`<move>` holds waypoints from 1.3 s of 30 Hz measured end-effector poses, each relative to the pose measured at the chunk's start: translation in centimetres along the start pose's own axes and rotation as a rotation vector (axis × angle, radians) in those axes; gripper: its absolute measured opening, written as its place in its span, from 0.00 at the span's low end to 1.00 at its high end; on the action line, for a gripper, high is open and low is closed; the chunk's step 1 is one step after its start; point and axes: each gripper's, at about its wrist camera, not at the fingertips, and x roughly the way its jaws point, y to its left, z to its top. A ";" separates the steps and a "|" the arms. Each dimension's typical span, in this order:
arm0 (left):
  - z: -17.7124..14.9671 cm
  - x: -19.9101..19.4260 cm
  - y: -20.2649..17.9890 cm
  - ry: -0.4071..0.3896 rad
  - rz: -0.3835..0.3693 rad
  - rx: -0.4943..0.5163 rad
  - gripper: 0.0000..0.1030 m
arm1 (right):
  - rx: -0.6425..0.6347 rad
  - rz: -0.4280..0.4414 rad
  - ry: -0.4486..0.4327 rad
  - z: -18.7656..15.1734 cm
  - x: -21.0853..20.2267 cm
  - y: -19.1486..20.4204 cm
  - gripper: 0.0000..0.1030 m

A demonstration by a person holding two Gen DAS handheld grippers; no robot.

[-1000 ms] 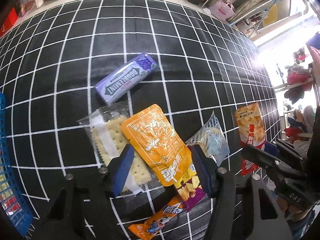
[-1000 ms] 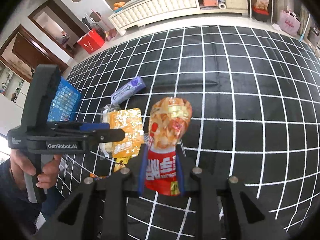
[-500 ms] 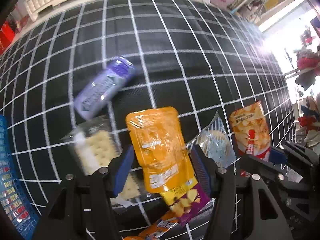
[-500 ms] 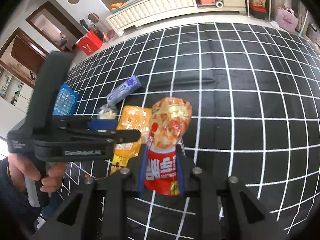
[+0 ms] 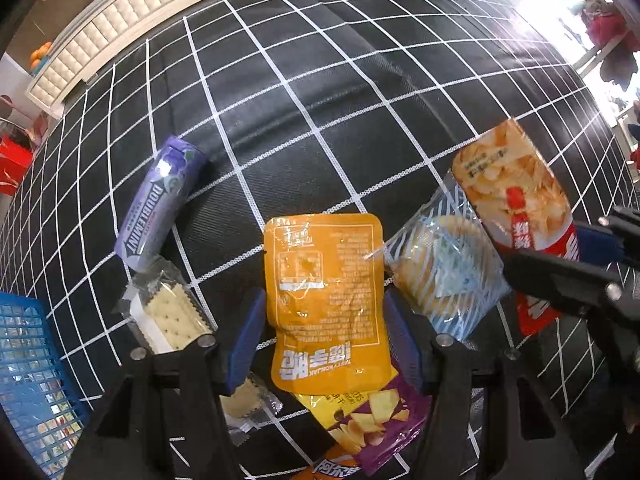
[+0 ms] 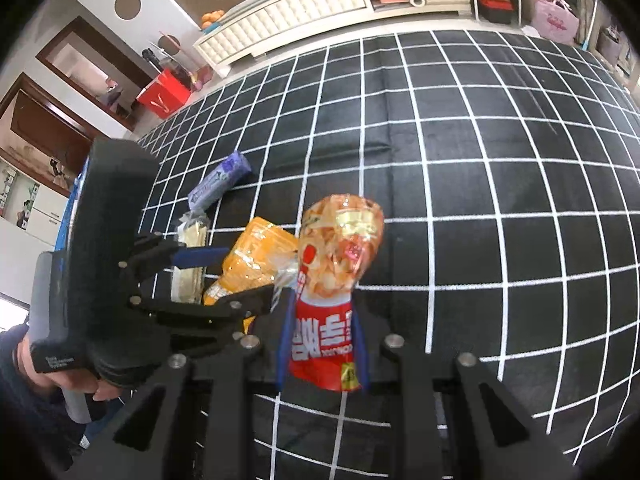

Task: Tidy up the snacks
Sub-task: 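Grasp the orange pack with the left tool while the right tool holds the red pack, then carry the orange pack and red pack over the blue basket with both tools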

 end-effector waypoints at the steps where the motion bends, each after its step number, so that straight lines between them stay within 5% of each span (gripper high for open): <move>1: 0.1 0.0 -0.4 -0.003 -0.001 0.010 0.53 | 0.002 0.001 0.002 -0.1 0.0 0.0 0.29; 3: -0.5 -0.5 -0.3 -0.012 -0.014 0.040 0.36 | 0.006 0.001 0.001 0.0 -0.1 0.2 0.29; 7: -1.1 -0.7 -1.2 -0.007 -0.024 0.061 0.31 | 0.009 -0.003 -0.001 0.4 -0.2 0.3 0.29; 9: -1.1 -1.3 -0.7 -0.022 -0.035 0.053 0.15 | 0.011 -0.004 -0.005 0.2 -0.4 0.7 0.29; 11: -1.1 -2.5 -0.1 -0.046 -0.050 0.028 0.10 | 0.009 -0.011 -0.007 0.2 -0.6 1.1 0.29; 23: -5.1 -11.4 3.5 -0.229 -0.077 -0.009 0.08 | -0.021 -0.040 -0.076 1.0 -4.9 6.2 0.29; 39: -15.7 -22.8 16.0 -0.416 -0.011 -0.191 0.08 | -0.267 0.009 -0.113 2.7 -4.4 22.7 0.29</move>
